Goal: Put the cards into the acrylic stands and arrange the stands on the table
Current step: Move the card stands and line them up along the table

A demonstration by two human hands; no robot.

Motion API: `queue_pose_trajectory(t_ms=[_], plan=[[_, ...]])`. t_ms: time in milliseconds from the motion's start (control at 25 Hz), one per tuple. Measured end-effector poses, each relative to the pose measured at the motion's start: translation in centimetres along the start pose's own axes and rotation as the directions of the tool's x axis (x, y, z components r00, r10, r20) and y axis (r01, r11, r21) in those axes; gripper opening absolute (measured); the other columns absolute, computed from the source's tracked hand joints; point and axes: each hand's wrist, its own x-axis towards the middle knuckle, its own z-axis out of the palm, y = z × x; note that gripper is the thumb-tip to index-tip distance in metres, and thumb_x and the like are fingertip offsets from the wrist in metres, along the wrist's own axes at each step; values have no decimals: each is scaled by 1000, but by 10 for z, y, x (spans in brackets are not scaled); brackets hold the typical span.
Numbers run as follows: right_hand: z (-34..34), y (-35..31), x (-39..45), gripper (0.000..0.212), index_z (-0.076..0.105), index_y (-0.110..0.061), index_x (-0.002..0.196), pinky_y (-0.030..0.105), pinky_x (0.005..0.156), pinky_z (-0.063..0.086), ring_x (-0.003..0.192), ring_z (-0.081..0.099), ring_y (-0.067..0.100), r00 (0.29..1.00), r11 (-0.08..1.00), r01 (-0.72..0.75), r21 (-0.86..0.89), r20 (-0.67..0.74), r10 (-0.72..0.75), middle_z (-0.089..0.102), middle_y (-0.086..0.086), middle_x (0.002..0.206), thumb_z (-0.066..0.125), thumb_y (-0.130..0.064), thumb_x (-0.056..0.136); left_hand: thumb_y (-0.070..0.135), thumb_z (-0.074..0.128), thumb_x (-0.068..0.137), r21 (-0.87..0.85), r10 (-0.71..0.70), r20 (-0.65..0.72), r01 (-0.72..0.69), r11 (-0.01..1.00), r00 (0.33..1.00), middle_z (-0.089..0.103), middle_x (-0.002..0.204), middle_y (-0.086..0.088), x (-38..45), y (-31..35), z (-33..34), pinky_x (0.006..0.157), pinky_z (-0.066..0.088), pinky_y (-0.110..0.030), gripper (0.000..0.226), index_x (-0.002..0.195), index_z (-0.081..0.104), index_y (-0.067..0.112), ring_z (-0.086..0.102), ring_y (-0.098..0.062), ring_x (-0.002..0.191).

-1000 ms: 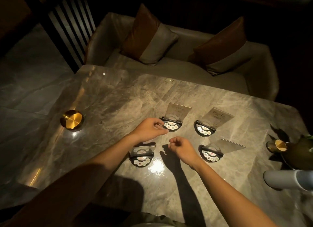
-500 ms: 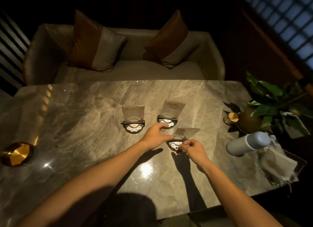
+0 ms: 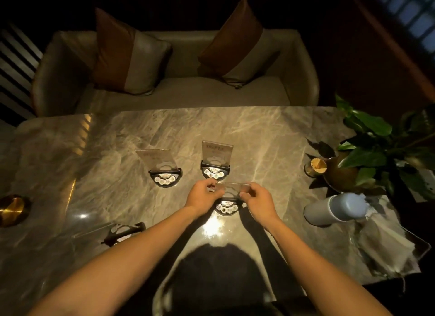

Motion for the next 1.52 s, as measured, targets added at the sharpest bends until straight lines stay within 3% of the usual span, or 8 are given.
queue_pose_trajectory(t_ms=[320,520,640,760,960,1120,1320,1520], plan=[[-57,-20,33,19,72,-22,97,18,67,55,80,69,10,979,992,124,-21,168,-119,75,-5,91,64,-6,90,16,76,87,-34,25,-140,-30,999,990,75,88,6,6,45,10,71,52,-12,6,89,76,21,66,-4,80],[-98,-56,38,9,72,-13,99,20,69,54,86,70,9,994,996,91,8,66,-92,75,-3,98,64,-12,95,25,79,84,-177,47,-178,-79,981,983,77,79,11,25,84,12,69,60,-32,8,90,75,27,74,-12,79],[-130,-78,46,7,70,-16,99,24,70,54,87,72,11,995,994,95,58,7,-96,76,-6,97,65,-16,95,21,74,90,-241,132,-180,-174,955,975,76,79,11,33,122,14,54,52,-16,6,96,77,21,72,-6,69],[-160,-99,64,6,70,-14,96,25,66,56,82,73,14,991,990,132,51,-8,-131,77,-5,94,66,-20,96,20,71,93,-257,221,-188,-265,930,957,79,89,11,49,154,18,67,55,-16,10,99,77,25,74,-3,79],[-215,-127,113,10,69,-13,100,16,57,53,83,71,8,985,985,169,27,-49,-168,75,-6,101,65,-21,97,20,68,94,-303,239,-175,-284,910,955,79,99,5,95,221,30,75,64,-32,12,105,75,18,76,-12,88],[-269,-148,175,9,68,-11,100,16,56,55,85,72,8,979,980,199,-24,-40,-200,74,-7,105,65,-19,96,20,70,94,-317,243,-237,-311,896,941,78,103,7,145,280,47,75,63,-28,14,105,76,17,75,-9,91],[-336,-146,249,4,69,-13,98,20,61,58,87,73,11,979,976,199,-84,-37,-203,75,-1,103,66,-14,96,16,74,90,-337,264,-254,-341,878,930,78,97,6,216,330,92,69,61,-24,14,103,77,12,74,-7,86],[-398,-93,318,17,70,-15,112,40,90,59,108,68,19,984,978,156,-137,-68,-167,71,3,120,64,-12,97,19,76,89,-294,241,-191,-290,911,952,77,95,-5,291,358,167,70,61,-29,13,100,76,12,71,-16,85]])
